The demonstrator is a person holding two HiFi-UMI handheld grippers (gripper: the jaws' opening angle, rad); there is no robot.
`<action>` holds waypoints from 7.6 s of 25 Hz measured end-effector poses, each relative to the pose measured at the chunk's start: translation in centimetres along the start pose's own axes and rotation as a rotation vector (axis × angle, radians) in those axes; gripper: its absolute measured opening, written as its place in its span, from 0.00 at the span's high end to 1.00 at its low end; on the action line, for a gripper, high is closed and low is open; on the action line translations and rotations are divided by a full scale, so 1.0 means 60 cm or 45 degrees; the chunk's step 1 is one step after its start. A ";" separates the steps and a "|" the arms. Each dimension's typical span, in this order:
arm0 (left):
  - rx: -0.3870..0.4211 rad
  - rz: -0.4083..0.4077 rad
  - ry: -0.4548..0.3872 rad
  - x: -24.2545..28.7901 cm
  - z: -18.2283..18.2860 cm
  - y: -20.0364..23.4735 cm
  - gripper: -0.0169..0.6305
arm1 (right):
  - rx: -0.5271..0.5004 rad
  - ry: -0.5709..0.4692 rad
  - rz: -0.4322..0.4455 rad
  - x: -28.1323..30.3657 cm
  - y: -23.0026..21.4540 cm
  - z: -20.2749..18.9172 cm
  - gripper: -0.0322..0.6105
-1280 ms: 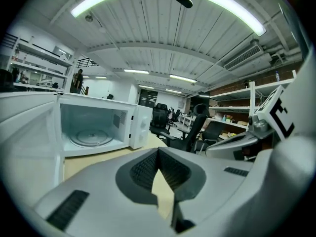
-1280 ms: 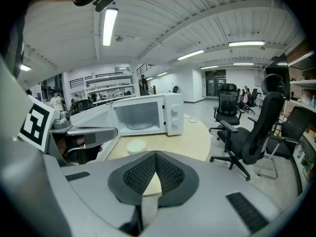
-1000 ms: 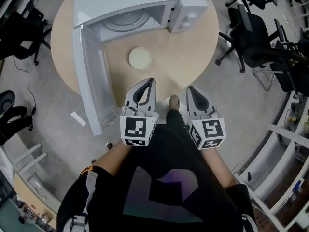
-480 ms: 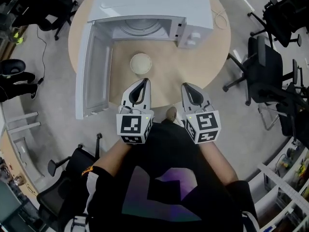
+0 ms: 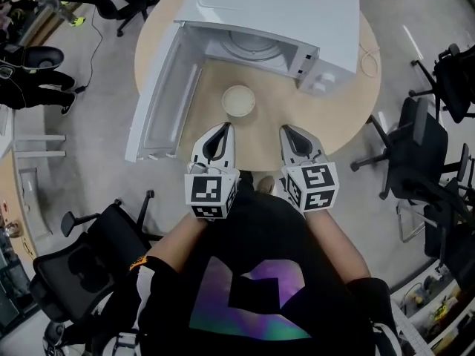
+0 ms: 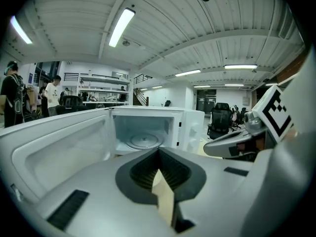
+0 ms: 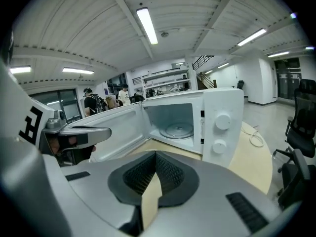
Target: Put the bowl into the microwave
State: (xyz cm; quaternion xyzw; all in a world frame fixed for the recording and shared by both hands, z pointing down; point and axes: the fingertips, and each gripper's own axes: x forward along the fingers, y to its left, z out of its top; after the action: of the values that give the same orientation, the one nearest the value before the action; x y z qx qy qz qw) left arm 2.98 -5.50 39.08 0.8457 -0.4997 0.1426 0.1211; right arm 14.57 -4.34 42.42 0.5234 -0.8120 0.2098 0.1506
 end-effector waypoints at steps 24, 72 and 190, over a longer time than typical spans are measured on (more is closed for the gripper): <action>-0.098 0.062 0.128 0.114 -0.063 0.152 0.90 | 0.175 0.293 0.043 0.238 -0.006 -0.040 0.92; -0.129 0.001 0.204 0.191 -0.111 0.214 0.90 | 0.864 0.311 0.074 0.317 -0.032 -0.105 0.89; -0.084 0.071 0.097 0.429 0.047 0.254 0.90 | 1.255 -0.509 -0.230 0.466 -0.218 0.140 0.89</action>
State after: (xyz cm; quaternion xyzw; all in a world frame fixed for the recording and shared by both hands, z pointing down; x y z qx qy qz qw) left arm 1.74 -34.51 46.74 0.8209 -0.5227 0.1613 0.1638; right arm 14.94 -35.29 50.52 0.6295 -0.5818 0.4485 -0.2531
